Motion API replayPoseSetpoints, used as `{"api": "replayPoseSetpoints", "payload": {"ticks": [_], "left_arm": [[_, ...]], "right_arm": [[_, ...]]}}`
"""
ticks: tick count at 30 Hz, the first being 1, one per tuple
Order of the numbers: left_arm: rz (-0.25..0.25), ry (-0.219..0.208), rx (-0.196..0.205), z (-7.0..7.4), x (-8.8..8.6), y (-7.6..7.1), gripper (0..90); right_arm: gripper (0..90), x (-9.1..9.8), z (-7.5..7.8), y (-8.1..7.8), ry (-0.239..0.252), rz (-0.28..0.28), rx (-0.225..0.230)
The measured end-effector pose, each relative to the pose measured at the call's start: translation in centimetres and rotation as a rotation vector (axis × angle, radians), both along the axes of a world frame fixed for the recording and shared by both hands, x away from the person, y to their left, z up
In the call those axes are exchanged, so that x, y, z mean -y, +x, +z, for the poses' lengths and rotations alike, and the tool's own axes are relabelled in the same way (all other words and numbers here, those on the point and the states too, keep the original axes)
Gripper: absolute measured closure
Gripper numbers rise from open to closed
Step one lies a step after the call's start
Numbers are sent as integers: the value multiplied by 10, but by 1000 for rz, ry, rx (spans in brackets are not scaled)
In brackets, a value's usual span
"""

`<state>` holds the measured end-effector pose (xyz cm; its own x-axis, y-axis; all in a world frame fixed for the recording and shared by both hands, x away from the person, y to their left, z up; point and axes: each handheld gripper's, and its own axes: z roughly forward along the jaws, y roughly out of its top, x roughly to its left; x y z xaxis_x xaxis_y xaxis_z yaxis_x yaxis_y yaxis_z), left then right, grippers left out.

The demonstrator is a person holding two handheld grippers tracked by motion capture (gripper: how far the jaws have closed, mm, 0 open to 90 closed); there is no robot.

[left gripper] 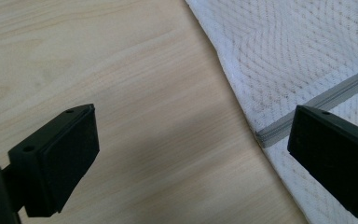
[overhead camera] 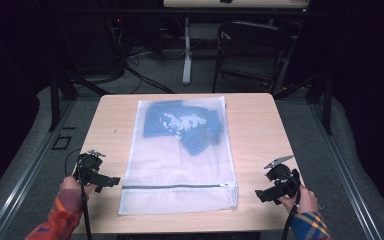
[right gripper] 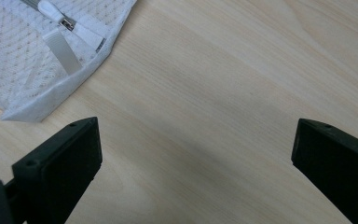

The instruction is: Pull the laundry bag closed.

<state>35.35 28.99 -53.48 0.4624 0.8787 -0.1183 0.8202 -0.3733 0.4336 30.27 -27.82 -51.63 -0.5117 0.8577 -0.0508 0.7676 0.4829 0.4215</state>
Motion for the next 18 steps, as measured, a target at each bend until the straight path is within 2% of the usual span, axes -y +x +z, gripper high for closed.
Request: {"api": "replayPoseSetpoints", "payload": {"ticks": [7,9,10,13,14,15,16,17,18], "left_arm": [[-23,-24,49,4,6,-2,3],[-40,-25,51,5,9,-3,3],[-47,-33,60,6,11,-3,3],[-78,-57,83,10,19,-4,3],[-85,-57,89,11,22,-4,3],[-92,-59,101,12,25,-5,3],[-107,-54,106,13,30,-5,2],[-109,-29,109,14,34,-4,3],[-111,-9,105,15,37,-3,3]], "right_arm": [[11,-3,0,0,13,11,8],[13,-5,-1,1,27,8,18],[13,-5,0,3,22,22,-2],[17,-8,0,5,8,28,-3],[26,-8,0,6,25,25,10],[41,-8,2,7,21,32,2],[50,-9,3,7,31,31,7],[50,-9,5,8,21,30,9],[52,-10,6,9,31,29,14]]}}
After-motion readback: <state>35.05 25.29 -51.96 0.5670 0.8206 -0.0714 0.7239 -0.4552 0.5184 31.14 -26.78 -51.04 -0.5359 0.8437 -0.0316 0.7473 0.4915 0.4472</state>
